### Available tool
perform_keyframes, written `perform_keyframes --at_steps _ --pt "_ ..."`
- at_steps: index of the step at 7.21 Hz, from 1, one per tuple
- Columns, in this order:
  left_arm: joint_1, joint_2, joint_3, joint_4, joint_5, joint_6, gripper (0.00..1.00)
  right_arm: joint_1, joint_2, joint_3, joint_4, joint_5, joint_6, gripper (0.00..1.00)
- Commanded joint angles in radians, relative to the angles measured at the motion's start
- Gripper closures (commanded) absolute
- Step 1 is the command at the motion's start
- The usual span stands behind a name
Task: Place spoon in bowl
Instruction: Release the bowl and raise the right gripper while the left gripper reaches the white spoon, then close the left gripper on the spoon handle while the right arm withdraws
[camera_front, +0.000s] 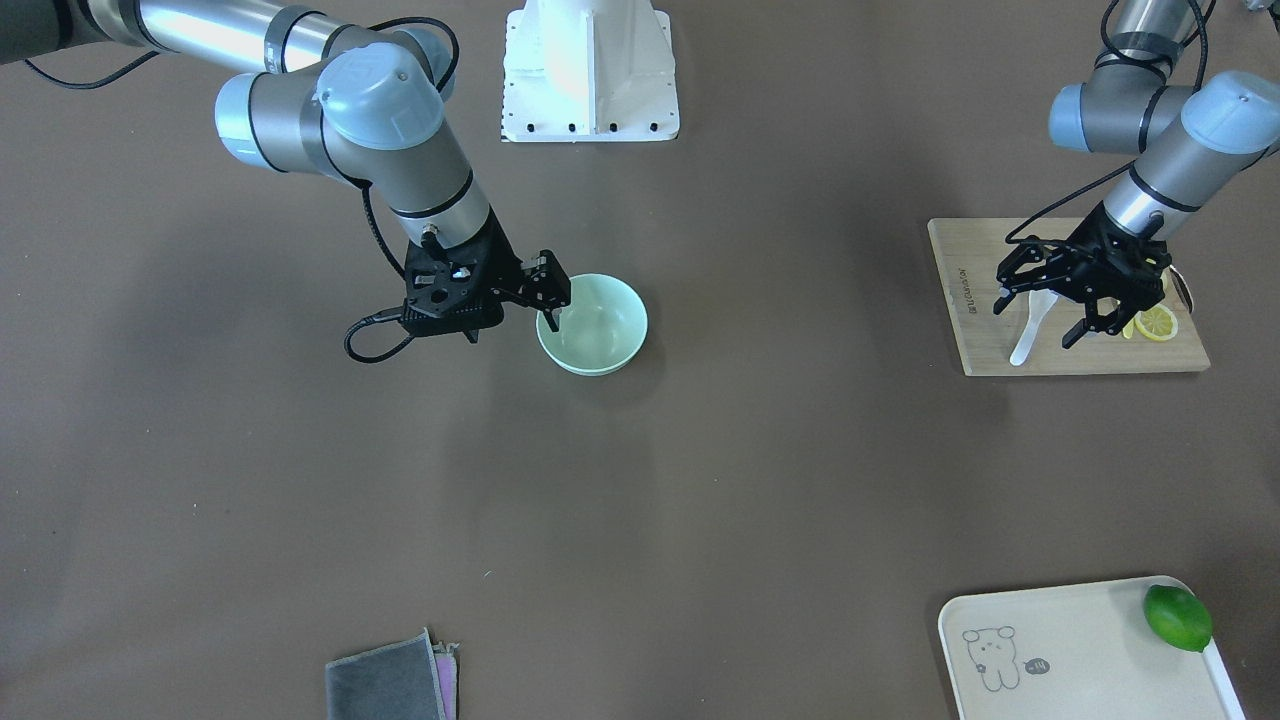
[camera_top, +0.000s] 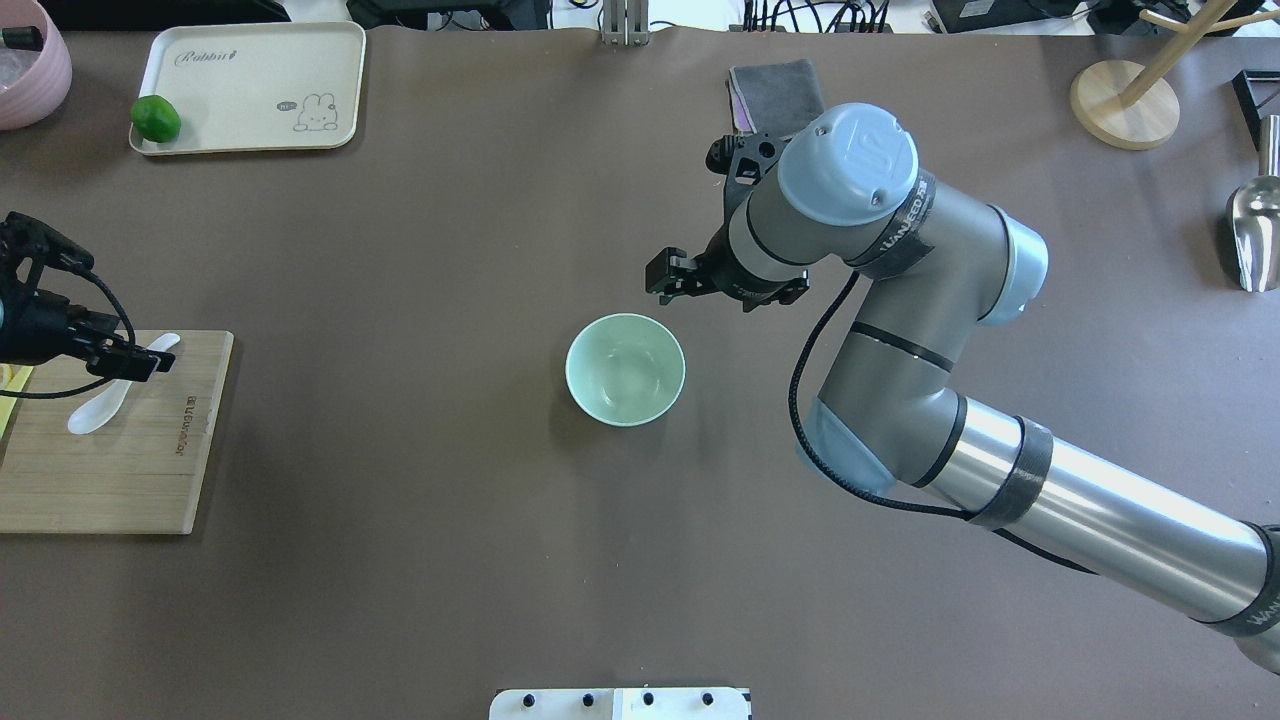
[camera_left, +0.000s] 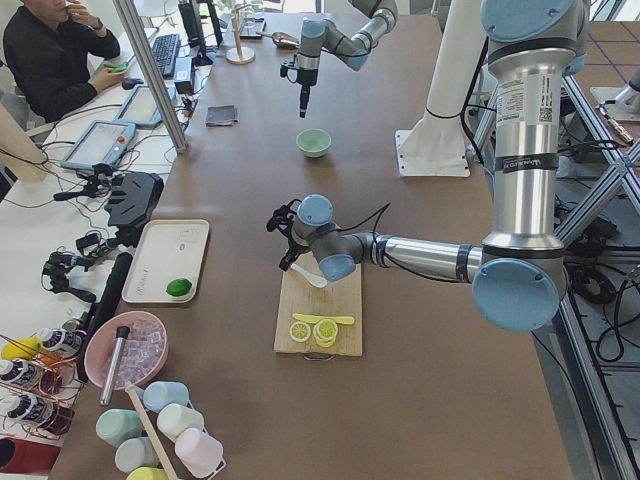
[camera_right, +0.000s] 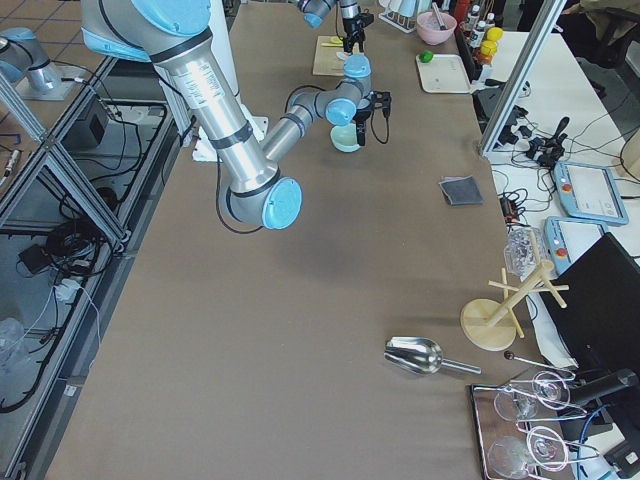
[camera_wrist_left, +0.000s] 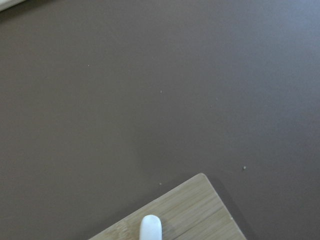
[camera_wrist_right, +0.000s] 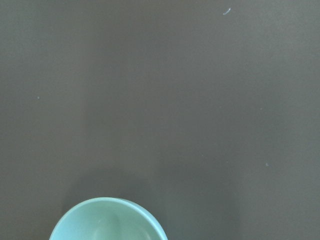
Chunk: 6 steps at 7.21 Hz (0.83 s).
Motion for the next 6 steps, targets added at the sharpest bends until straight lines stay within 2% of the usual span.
perform_keyframes --at_steps 1,3,5,6 --pt "0.001 0.018 0.010 -0.009 -0.001 0.014 0.05 0.057 -0.025 0.003 -0.004 0.034 -0.060 0.00" --pt "0.002 0.013 0.027 -0.009 0.001 0.015 0.18 0.073 -0.037 0.003 0.002 0.037 -0.081 0.00" --pt "0.005 -0.005 0.054 -0.010 0.001 0.014 0.19 0.073 -0.034 0.002 0.002 0.034 -0.081 0.00" --pt "0.007 -0.005 0.056 -0.009 0.001 0.014 0.25 0.073 -0.034 0.002 0.004 0.033 -0.081 0.00"
